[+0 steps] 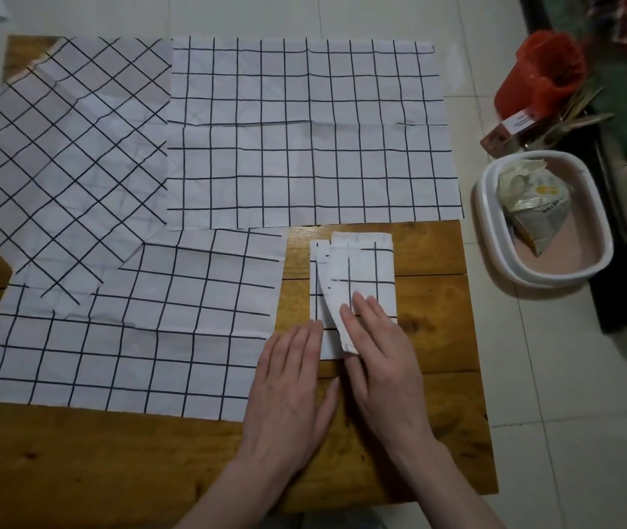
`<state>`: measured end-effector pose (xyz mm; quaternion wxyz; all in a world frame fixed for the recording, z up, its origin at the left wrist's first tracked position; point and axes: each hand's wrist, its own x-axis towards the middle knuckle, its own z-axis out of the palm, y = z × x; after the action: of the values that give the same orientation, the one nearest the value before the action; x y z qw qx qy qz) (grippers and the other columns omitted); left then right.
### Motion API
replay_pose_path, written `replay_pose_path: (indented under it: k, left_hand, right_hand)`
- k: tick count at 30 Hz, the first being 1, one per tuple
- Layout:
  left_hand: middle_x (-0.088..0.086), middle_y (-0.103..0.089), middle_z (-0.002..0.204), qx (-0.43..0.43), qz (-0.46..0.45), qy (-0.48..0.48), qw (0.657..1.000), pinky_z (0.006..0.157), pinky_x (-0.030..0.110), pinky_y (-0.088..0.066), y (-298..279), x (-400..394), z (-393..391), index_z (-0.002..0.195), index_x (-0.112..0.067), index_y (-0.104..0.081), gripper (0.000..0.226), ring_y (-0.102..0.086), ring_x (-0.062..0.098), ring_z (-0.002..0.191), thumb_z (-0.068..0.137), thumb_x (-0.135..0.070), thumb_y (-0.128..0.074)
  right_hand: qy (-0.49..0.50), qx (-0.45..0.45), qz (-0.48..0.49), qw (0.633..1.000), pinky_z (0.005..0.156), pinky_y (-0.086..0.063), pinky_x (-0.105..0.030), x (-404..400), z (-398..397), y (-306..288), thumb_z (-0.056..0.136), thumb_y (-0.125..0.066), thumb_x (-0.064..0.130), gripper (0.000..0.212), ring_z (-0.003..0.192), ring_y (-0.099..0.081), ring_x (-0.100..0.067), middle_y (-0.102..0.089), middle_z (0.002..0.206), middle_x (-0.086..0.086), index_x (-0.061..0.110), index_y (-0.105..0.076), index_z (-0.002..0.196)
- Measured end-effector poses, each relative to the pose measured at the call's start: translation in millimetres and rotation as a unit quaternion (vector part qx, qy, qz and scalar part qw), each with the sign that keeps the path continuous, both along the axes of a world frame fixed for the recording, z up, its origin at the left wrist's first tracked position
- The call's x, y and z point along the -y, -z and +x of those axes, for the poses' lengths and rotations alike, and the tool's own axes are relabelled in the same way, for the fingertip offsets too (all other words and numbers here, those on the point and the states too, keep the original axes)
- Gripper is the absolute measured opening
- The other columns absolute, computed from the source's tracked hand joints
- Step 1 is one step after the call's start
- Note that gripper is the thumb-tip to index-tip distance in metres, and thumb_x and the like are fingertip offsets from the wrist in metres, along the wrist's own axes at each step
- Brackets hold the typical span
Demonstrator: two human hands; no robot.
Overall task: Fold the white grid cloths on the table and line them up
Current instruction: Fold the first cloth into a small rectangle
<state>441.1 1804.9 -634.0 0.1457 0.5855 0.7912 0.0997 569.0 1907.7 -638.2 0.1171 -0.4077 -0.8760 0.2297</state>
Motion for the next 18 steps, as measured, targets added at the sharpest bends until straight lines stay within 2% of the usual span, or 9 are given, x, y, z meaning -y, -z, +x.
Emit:
replay_pose_path:
  k: [3, 7, 10, 14, 18]
  left_hand:
    - [0.007, -0.048, 0.156, 0.025, 0.013, -0.011, 1.0, 0.12, 0.048, -0.04, -1, -1, -1, 0.158, -0.01, -0.034, 0.067, -0.042, 0.022, 0.147, 0.102, -0.043, -0.049]
    - [0.009, -0.049, 0.155, 0.039, 0.02, -0.019, 0.999, 0.118, 0.049, -0.042, 0, -1, 0, 0.157, -0.009, -0.035, 0.07, -0.045, 0.024, 0.145, 0.098, -0.038, -0.058]
    - [0.009, -0.047, 0.156, 0.024, 0.016, -0.002, 1.0, 0.12, 0.049, -0.04, 2, 0, -1, 0.158, -0.011, -0.036, 0.063, -0.043, 0.024, 0.146, 0.102, -0.035, -0.051]
    - [0.013, -0.048, 0.155, -0.021, 0.001, 0.022, 1.0, 0.123, 0.048, -0.034, 4, 3, -1, 0.151, -0.013, -0.049, 0.055, -0.041, 0.028, 0.147, 0.101, -0.034, -0.04]
    - [0.016, -0.05, 0.153, -0.043, 0.006, 0.03, 0.999, 0.121, 0.049, -0.027, 4, 3, -2, 0.147, -0.011, -0.056, 0.055, -0.041, 0.031, 0.146, 0.099, -0.032, -0.04]
  right_hand:
    - [-0.019, 0.026, 0.006, 0.999, 0.125, -0.027, -0.036, 1, -3, 4, 0.103, -0.042, 0.024, 0.054, 0.156, -0.028, -0.017, -0.039, 0.165, -0.002, 0.017, -0.044, 0.157]
    - [-0.034, 0.06, 0.007, 0.998, 0.126, -0.023, -0.032, 1, -4, 7, 0.104, -0.04, 0.028, 0.054, 0.156, -0.028, -0.016, -0.039, 0.165, 0.0, 0.019, -0.044, 0.157]
    - [-0.048, 0.078, -0.007, 0.996, 0.125, -0.029, -0.036, 1, -4, 7, 0.104, -0.044, 0.031, 0.055, 0.157, -0.026, -0.017, -0.037, 0.166, 0.0, 0.018, -0.042, 0.158]
    - [-0.087, 0.087, -0.053, 0.991, 0.128, -0.022, -0.034, -6, -1, 2, 0.103, -0.05, 0.04, 0.068, 0.159, -0.014, -0.013, -0.026, 0.17, 0.002, 0.015, -0.029, 0.163]
    - [-0.114, 0.071, -0.077, 0.988, 0.128, -0.024, -0.033, -24, 9, -12, 0.103, -0.047, 0.034, 0.064, 0.157, -0.017, -0.007, -0.027, 0.17, 0.002, 0.017, -0.03, 0.162]
